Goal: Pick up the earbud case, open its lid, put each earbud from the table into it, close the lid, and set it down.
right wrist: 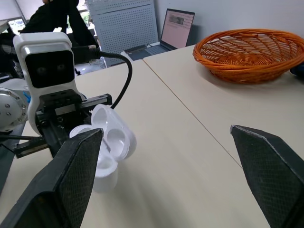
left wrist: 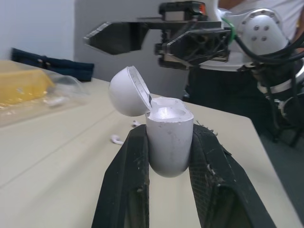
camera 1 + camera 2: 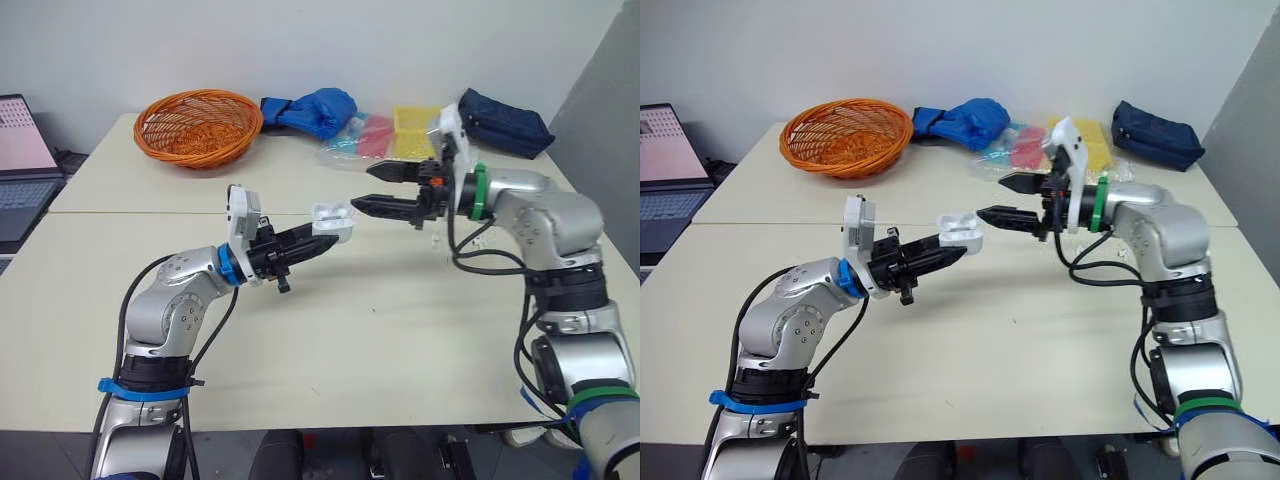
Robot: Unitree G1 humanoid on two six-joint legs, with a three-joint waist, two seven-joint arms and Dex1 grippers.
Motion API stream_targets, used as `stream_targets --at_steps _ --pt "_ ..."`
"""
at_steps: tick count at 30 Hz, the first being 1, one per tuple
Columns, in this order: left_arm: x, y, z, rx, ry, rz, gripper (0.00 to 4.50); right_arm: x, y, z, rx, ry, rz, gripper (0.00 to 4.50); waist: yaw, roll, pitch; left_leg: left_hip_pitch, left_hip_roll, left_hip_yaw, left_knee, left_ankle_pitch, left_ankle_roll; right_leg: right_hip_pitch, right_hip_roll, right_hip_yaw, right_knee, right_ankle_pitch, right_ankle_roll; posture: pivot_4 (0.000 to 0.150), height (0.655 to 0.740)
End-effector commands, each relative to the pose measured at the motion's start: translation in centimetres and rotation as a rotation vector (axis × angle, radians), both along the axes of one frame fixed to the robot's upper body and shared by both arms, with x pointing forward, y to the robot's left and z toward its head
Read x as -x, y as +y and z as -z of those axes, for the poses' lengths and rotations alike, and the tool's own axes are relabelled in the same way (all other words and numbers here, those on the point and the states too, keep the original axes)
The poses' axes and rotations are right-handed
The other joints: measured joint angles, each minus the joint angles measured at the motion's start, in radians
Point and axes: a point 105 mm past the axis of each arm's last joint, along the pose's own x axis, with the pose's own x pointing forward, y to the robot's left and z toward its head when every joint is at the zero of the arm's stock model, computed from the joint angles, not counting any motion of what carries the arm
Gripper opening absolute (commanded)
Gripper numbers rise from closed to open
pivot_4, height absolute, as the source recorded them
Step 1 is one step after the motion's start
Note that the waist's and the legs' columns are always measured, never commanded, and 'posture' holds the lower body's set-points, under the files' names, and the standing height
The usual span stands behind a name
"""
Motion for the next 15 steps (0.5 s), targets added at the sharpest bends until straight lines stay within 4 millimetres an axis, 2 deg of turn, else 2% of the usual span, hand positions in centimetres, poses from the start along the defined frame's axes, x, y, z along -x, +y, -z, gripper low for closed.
stream_targets --at_steps 1,2,5,7,11,15 --pt "-1.4 2.0 -1.4 0.040 -0.101 -0.182 0.74 -1.6 -3.6 0.5 -0.030 0.032 0.211 4.48 0.001 0.000 0.000 0.000 0.000 0.000 0.000 0.000 0.000 0.001 0.000 0.000 -0.001 0.000 0.000 0.150 0.7400" --pt "-1.9 2.8 -1.7 0.054 -0.135 -0.267 0.74 -3.1 -5.5 2.4 0.001 0.028 0.366 4.48 0.001 0.000 0.000 0.000 0.000 0.000 0.000 0.000 0.000 0.001 0.000 0.000 -0.001 0.000 0.000 0.150 0.7400" --pt "-2.3 3.9 -2.1 0.070 -0.191 -0.386 0.74 -4.8 -8.7 6.0 0.070 -0.014 0.610 4.48 0.001 -0.001 -0.001 0.000 0.000 0.000 -0.001 0.000 0.000 0.002 0.000 0.000 -0.006 0.002 0.002 0.150 0.7400" --pt "-2.3 4.1 -2.1 0.092 -0.192 -0.422 0.74 -5.1 -9.2 7.4 0.142 -0.084 0.656 4.48 0.001 0.000 0.000 -0.001 -0.001 0.003 -0.001 0.000 0.000 0.001 -0.001 0.003 -0.006 0.002 0.003 0.150 0.7400" --pt "-1.9 4.1 -2.2 0.115 -0.202 -0.479 0.74 -7.2 -9.9 10.8 0.077 -0.018 0.885 4.48 -0.013 0.000 0.000 0.000 0.000 0.007 -0.001 0.000 0.000 -0.001 0.000 0.006 -0.006 0.004 0.005 0.150 0.7400" --pt "-1.8 3.9 -2.7 0.125 -0.212 -0.499 0.74 -8.2 -9.9 12.6 0.067 -0.003 0.991 4.48 -0.011 0.000 0.000 0.000 0.000 0.005 -0.001 0.000 0.000 0.000 0.000 0.005 -0.005 0.004 0.004 0.150 0.7400"
